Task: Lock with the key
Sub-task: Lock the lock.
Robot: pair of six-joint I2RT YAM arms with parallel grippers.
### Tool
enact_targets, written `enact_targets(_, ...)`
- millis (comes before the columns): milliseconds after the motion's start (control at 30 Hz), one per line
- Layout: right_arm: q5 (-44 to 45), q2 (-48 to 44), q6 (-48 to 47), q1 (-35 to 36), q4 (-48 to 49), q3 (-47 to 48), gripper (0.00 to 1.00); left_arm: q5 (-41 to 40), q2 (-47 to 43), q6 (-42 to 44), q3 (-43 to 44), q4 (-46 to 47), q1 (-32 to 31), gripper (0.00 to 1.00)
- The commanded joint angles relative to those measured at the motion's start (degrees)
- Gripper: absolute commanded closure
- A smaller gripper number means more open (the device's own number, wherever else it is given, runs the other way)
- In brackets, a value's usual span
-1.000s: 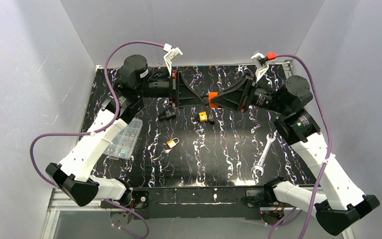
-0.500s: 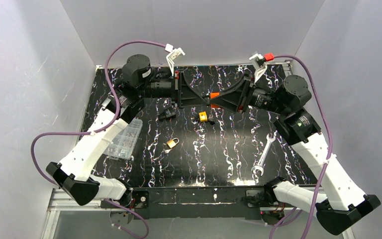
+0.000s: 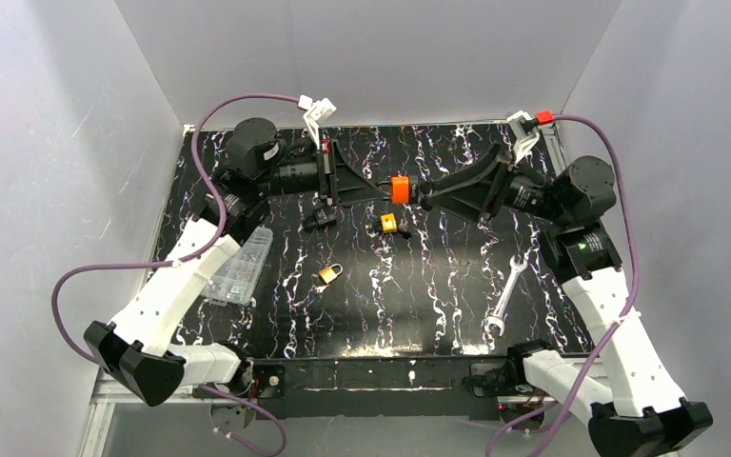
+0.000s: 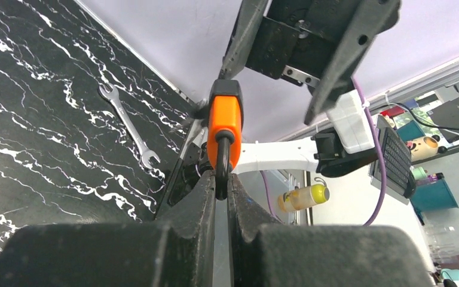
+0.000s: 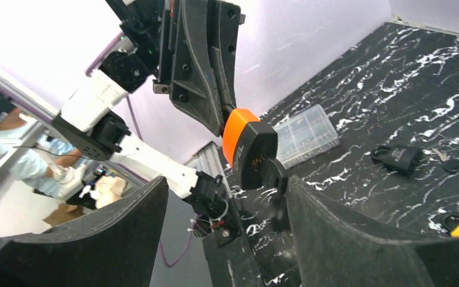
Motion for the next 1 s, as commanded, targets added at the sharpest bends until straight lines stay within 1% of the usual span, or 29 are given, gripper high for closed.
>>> enact_targets(0,-10.10,0.61,11.16,-4.44,16.96,-1.86,0.25,1.47,-4.92,-1.67,-0.61,5.82,0.63,1.00)
enact_targets(100,-10.27,1.41,11.97,-4.59,17.81,-1.87,0.30,1.93,-5.46,-1.66,-0.73,5.56,0.64,1.00)
enact_targets(200,-10.14,2.13,13.06,-4.64,18.71,-1.87,0.38,1.85,-5.89,-1.84,-1.26,5.62,0.68,1.00)
enact_targets(433,-10.86,3.80,15.24,-4.51,20.56,-1.33,0.39,2.45,-5.43,-3.47,-1.89,7.67,0.66,1.00)
enact_targets(567,-11.82,4.99,15.40,-3.60,20.18,-0.31,0.42,2.76,-4.71,-4.98,-2.32,10.45,0.64,1.00)
enact_targets(667,-11.83,5.26,15.35,-2.99,20.15,-0.64,0.51,2.90,-4.05,-5.85,-2.30,11.44,0.64,1.00)
enact_targets(767,-11.63,5.26,15.21,-2.87,20.13,-0.85,0.65,2.83,-3.62,-5.74,-2.02,11.16,0.64,1.00)
enact_targets(833,-11.45,5.33,15.20,-2.83,20.15,-0.75,0.69,2.84,-3.40,-5.60,-1.94,10.64,0.64,1.00)
enact_targets(967,-11.44,5.61,15.11,-2.77,20.32,-0.46,0.81,2.82,-3.25,-5.50,-2.26,10.39,0.63,1.00)
